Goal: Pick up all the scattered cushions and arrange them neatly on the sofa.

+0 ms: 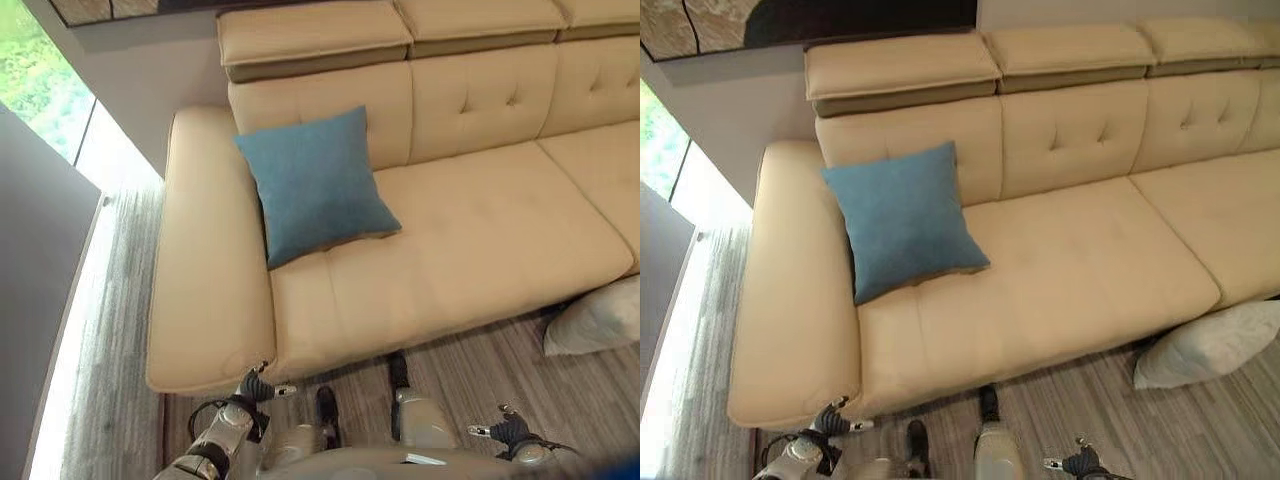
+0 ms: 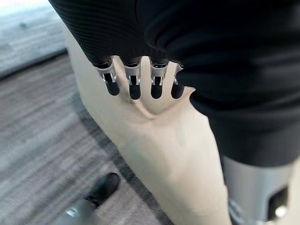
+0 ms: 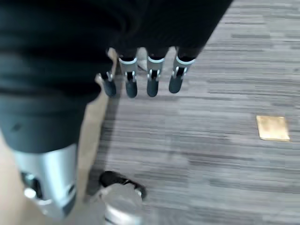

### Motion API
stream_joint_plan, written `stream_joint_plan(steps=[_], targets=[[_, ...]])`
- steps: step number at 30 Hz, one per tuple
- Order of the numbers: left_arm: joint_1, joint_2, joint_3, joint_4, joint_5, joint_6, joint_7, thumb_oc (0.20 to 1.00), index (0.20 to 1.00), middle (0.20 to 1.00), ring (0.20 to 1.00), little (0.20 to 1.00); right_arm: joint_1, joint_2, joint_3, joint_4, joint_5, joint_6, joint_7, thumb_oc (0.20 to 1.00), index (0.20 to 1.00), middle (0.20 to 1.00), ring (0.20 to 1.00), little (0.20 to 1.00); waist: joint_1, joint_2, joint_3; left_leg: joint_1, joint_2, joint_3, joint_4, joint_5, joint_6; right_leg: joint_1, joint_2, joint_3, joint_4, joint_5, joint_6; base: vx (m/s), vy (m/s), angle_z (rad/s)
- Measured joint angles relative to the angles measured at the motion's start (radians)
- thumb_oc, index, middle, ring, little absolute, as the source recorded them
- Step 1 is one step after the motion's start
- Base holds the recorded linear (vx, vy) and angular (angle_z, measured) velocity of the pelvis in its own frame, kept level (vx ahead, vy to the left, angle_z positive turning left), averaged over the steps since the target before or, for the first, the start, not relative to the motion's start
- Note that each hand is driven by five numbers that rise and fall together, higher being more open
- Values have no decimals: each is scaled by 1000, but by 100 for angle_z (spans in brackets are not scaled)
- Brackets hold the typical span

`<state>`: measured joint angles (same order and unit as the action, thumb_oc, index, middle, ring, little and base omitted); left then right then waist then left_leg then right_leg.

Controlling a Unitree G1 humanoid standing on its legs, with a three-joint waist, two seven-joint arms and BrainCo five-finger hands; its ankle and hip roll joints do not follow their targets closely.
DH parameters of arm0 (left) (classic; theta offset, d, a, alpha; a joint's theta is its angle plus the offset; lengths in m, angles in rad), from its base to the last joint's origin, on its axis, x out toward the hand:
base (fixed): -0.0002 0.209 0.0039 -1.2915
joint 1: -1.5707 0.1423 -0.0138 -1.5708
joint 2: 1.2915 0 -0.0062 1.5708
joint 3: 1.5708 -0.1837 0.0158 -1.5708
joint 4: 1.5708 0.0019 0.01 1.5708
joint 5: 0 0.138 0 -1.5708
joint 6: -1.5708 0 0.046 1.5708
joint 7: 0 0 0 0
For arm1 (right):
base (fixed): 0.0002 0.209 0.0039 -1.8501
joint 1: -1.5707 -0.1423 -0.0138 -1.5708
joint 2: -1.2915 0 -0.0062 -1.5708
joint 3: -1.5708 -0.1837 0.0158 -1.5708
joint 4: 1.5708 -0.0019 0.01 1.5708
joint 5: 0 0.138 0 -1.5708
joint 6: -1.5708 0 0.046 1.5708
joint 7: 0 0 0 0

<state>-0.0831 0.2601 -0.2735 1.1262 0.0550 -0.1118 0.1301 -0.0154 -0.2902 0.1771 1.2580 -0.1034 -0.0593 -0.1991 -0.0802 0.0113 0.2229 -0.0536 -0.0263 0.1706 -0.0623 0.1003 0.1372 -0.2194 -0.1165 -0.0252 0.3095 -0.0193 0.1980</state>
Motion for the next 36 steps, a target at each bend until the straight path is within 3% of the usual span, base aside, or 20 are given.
stream_joint_plan(steps=[2, 3, 4, 5, 6, 8, 10, 12, 15, 17, 20, 23, 25, 26, 28, 29, 30, 33, 35, 36], targets=[[20, 26, 1, 2, 0, 7, 0, 1000, 1000, 1000, 1000, 1000, -7, 5, 15, 15, 0, 1, 3, 1000, 1000, 1000, 1000, 1000, 43, 8, 0, 4, 40, 22, -4, 9, -10, 35, 0, -91, 147, -94, -37, -148, -57, -45], [44, 39, 3, 5, 0, 14, 0, 1000, 1000, 1000, 1000, 1000, -14, 5, 16, 14, 0, 0, 3, 1000, 1000, 1000, 1000, 1000, 50, 3, -6, 1, 56, 31, -6, 7, -11, 91, -1, -115, 140, -120, -28, -129, -94, -52], [64, 54, 9, 6, 0, 18, 0, 1000, 1000, 1000, 1000, 1000, -22, 6, 18, 13, 1, 0, 2, 1000, 1000, 1000, 1000, 1000, 74, -15, -13, 1, 64, 38, -7, 7, -28, 131, -8, -127, 116, -143, -22, -196, -219, -61], [90, 73, 10, 10, 0, 21, 0, 1000, 1000, 1000, 1000, 1000, -28, 8, 18, -10, 1, -2, 2, 1000, 1000, 1000, 1000, 1000, 87, -53, -32, -7, 65, 48, -11, 21, -80, 221, -7, -131, -59, -192, -52, -198, -221, -80], [106, 63, 11, 10, 0, 23, 2, 1000, 1000, 1000, 1000, 1000, -29, 6, 20, -33, 2, 0, 0, 1000, 1000, 1000, 1000, 1000, 101, -55, -40, -9, 88, 68, -17, 35, -121, 232, 21, -131, -127, -187, -125, -182, -244, -76], [134, 52, 13, 8, -2, 23, 4, 1000, 1000, 1000, 1000, 1000, -25, 8, 37, -61, 2, -6, 0, 1000, 1000, 1000, 1000, 1000, 98, -39, -67, -36, 124, 31, 1, 35, -182, 226, 72, -117, -179, -150, -160, -85, -103, -47], [130, 37, 17, 6, -1, 25, 2, 1000, 1000, 1000, 1000, 1000, -8, -8, 40, -65, 2, -5, -1, 1000, 1000, 1000, 1000, 1000, 86, -10, -83, -65, 159, -22, 45, 46, -197, 221, 119, -117, -178, -135, -189, -130, -74, -12], [100, 11, -2, 5, -2, 27, 0, 1000, 1000, 1000, 1000, 1000, 16, -30, 66, -59, 2, -1, -2, 1000, 1000, 1000, 1000, 1000, 82, -5, -87, -93, 166, -54, 97, 60, -216, 193, 122, -123, -151, -129, -238, -136, 4, -10], [57, -28, -7, 3, -6, 29, -1, 1000, 1000, 1000, 1000, 1000, 13, -40, 73, -21, 2, 1, -3, 1000, 1000, 1000, 1000, 1000, 65, -13, -84, -85, 98, -153, 138, 33, -231, 161, 93, -83, -151, -99, -234, -104, 71, -29], [55, -36, -34, -4, -15, 29, -1, 1000, 1000, 1000, 1000, 1000, -12, -32, 62, 16, 3, 1, -2, 1000, 1000, 1000, 1000, 1000, 69, -26, -79, -21, 39, -312, 110, -5, -227, 169, 88, -9, -172, -73, -214, -18, 129, -83], [24, -49, -34, 6, -35, 30, -1, 1000, 1000, 1000, 1000, 1000, -23, -47, 51, 22, 3, 3, -5, 1000, 1000, 1000, 1000, 1000, 30, -2, -76, 38, 42, -323, 43, -65, -179, 192, 102, 28, -241, -24, -183, -32, 182, -58], [-9, -40, -47, 2, -34, 28, -2, 1000, 1000, 1000, 1000, 1000, -21, -19, 54, 31, 2, 12, -3, 1000, 1000, 1000, 1000, 1000, 39, -37, -60, 36, 19, -253, 20, -57, -156, 144, 69, 72, -248, -6, -146, -94, 183, -66], [-7, -32, -73, 5, -32, 33, -1, 1000, 1000, 1000, 1000, 1000, -24, 8, 62, 24, 1, 13, -6, 1000, 1000, 1000, 1000, 1000, 37, -70, -40, 33, -16, -225, 30, -62, -129, 125, 41, 102, -271, 42, -117, -143, 154, -98], [-10, -24, -80, 4, -23, 33, -3, 1000, 1000, 1000, 1000, 1000, -30, 21, 63, 12, 1, 13, -4, 1000, 1000, 1000, 1000, 1000, 44, -77, -32, 26, -18, -168, 21, -61, -116, 101, 24, 108, -294, 45, -104, -159, 95, -134], [-17, -2, -79, 5, 2, 36, -1, 1000, 1000, 1000, 1000, 1000, -56, 36, 72, -23, 1, 15, -5, 1000, 1000, 1000, 1000, 1000, 41, -68, -9, -4, -7, -69, 38, -48, -69, 59, -13, 11, -293, 22, -83, -157, 97, -139], [-22, 11, -74, 5, 9, 37, -1, 1000, 1000, 1000, 1000, 1000, -67, 46, 77, -23, 1, 16, -3, 1000, 1000, 1000, 1000, 1000, 51, -55, 10, 1, 15, -16, 33, -44, -60, 36, -28, -124, -238, 13, -80, -109, 105, -154], [-21, 21, -68, 5, 15, 37, -1, 1000, 1000, 1000, 1000, 1000, -69, 34, 74, -24, 1, 18, -13, 1000, 1000, 1000, 1000, 1000, 73, -33, 18, 11, 46, 33, 27, -52, -46, 44, -45, -320, -138, -8, -87, -59, 72, -141], [6, 26, -31, 8, 16, 39, 0, 1000, 1000, 1000, 1000, 1000, -60, 28, 74, -22, 0, 20, -10, 1000, 1000, 1000, 1000, 1000, 85, -40, 12, 40, 49, 75, 14, -62, -63, 138, -53, -364, -101, -44, -73, -63, 20, -81], [18, 19, -19, 44, 16, 39, -1, 1000, 1000, 1000, 1000, 1000, -57, 27, 78, -23, -1, 20, -8, 1000, 1000, 1000, 1000, 1000, 96, -37, 5, 44, 67, 128, 25, -52, -84, 157, -34, -382, -166, -30, -148, -34, -74, -68], [32, 19, -19, 48, 16, 40, 0, 1000, 1000, 1000, 1000, 1000, -55, 27, 83, -29, -1, 20, -8, 1000, 1000, 1000, 1000, 1000, 98, -34, -11, 43, 81, 144, 31, -54, -108, 164, -9, -358, -212, -19, -150, 40, -101, -68]])
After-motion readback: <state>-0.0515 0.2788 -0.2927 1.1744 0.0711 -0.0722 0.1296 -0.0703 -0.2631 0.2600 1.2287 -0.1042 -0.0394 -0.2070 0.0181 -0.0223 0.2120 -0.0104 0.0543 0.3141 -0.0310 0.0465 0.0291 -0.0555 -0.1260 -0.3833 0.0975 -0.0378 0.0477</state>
